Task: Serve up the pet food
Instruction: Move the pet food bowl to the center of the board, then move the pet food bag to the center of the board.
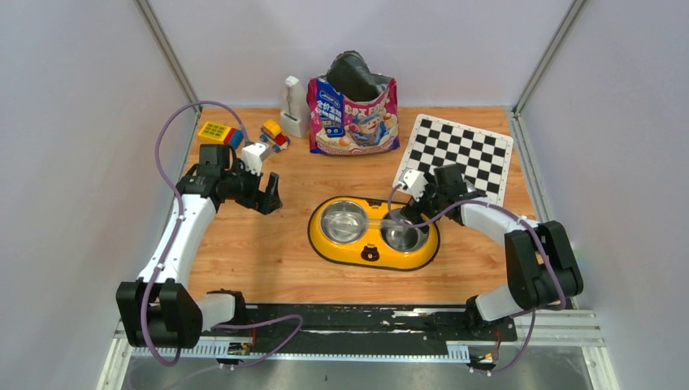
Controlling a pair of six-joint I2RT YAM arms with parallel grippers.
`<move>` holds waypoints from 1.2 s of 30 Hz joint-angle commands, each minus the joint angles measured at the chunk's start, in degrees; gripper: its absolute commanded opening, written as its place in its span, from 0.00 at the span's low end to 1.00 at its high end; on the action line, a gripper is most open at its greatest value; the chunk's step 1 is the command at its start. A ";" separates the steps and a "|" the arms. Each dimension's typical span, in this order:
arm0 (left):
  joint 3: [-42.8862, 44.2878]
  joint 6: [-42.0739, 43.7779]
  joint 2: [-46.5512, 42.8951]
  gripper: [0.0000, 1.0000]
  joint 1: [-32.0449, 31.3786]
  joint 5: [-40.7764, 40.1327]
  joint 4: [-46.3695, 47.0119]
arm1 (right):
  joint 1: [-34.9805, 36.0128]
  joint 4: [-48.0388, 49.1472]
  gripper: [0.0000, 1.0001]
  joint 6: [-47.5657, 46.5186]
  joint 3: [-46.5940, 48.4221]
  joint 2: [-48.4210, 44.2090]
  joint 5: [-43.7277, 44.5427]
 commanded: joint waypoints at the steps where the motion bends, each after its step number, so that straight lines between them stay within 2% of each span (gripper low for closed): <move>1: 1.25 -0.66 -0.72 1.00 0.30 0.31 0.85 | -1.85 0.62 1.00 -5.59 3.18 -1.53 2.48; 9: 0.34 -0.68 -1.82 1.00 0.29 0.32 1.45 | -2.51 -16.37 1.00 -8.52 15.44 -13.80 -9.38; 13: 2.06 -0.25 -2.71 1.00 0.29 -0.52 1.84 | -2.47 -20.54 0.99 -7.87 20.02 -19.77 -15.54; 15: 5.57 -0.10 -2.52 1.00 0.29 -1.60 1.92 | -2.17 -20.98 1.00 -6.64 21.23 -21.61 -18.01; 17: 11.66 -0.62 -0.69 1.00 0.22 -2.84 1.64 | -1.64 -20.40 1.00 -6.20 21.84 -21.85 -20.38; 19: 20.22 -2.37 4.05 1.00 -0.18 -3.56 1.00 | -1.34 -15.20 1.00 -3.49 22.04 -20.92 -20.80; 21: 34.29 -4.13 11.46 1.00 -1.79 -5.74 0.61 | -1.27 -8.52 0.99 0.06 24.09 -18.23 -20.89; 24: 49.56 -7.17 21.60 1.00 -5.57 -11.19 -0.96 | -1.10 -2.50 0.99 8.13 31.02 -11.56 -18.42; 27: 69.71 -13.00 34.99 1.00 -7.14 -12.67 -3.14 | -1.11 1.96 0.99 16.48 39.11 -4.31 -12.67; 29: 78.58 -15.97 41.56 1.00 -8.01 -11.52 -3.34 | -1.09 4.51 0.99 17.19 42.79 -0.75 -13.02; 32: 83.79 -14.94 47.46 1.00 -10.34 -7.90 -1.28 | -1.12 6.66 1.00 13.84 46.96 4.87 -13.93; 34: 82.77 -10.04 48.97 1.00 -11.51 -6.36 0.58 | -1.24 3.46 0.99 13.63 51.82 8.84 -11.79; 36: 78.82 -4.36 48.43 0.99 -11.63 -5.53 3.63 | -1.79 2.36 0.99 13.70 52.22 10.04 -11.40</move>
